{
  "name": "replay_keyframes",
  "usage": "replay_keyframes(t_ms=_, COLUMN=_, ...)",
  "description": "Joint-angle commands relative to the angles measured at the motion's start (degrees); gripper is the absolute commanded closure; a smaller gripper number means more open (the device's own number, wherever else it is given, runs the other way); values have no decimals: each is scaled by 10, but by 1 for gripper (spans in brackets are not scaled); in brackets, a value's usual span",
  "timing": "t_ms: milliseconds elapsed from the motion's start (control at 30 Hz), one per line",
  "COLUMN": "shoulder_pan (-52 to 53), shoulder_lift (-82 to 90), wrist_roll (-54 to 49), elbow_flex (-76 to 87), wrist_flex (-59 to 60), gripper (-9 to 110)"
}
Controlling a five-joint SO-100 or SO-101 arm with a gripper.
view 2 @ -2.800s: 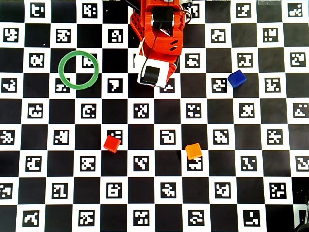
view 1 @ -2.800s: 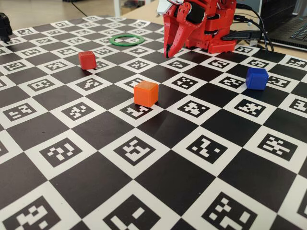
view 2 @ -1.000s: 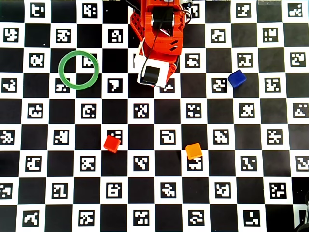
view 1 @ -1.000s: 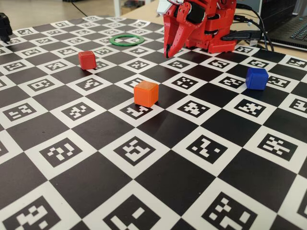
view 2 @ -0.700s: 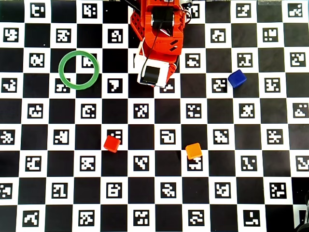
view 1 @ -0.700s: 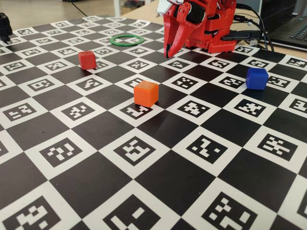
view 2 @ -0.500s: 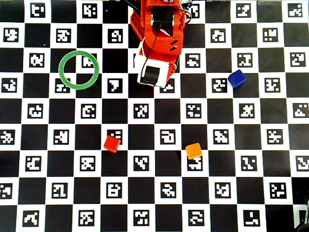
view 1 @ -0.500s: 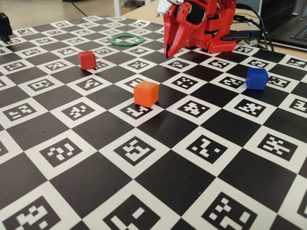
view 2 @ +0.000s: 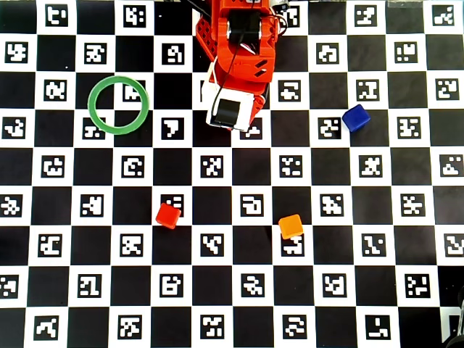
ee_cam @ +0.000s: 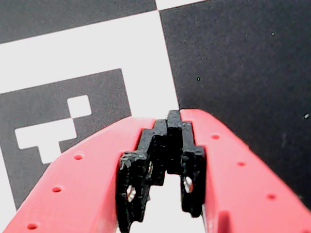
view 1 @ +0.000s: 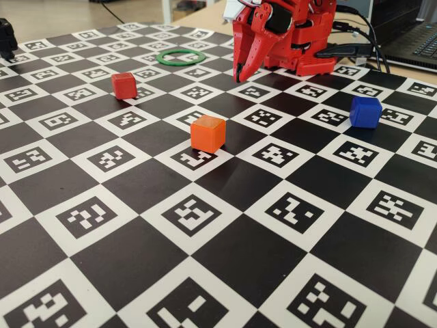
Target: Grab the red cube then put it in the green circle then put the blue cube on top and finally the orange cube on top
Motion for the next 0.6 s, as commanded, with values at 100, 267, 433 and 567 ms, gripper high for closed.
replay_keyframes(t_ms=100, shoulder_pan=2, shoulder_lift=17, wrist_roll=32, elbow_flex=26, wrist_flex=-12, gripper=107)
replay_keyframes(t_ms=267, shoulder_pan=-11, shoulder_lift=-71, wrist_roll=128, elbow_flex=-88, wrist_flex=-24, gripper=107)
replay_keyframes(t_ms=433, shoulder_pan=-12, shoulder_lift=-193, wrist_roll=276, elbow_flex=-236, wrist_flex=-35, gripper=107)
replay_keyframes(t_ms=567, shoulder_pan=-14, shoulder_lift=-311, wrist_roll=388, elbow_flex=-375, wrist_flex=-23, gripper=107)
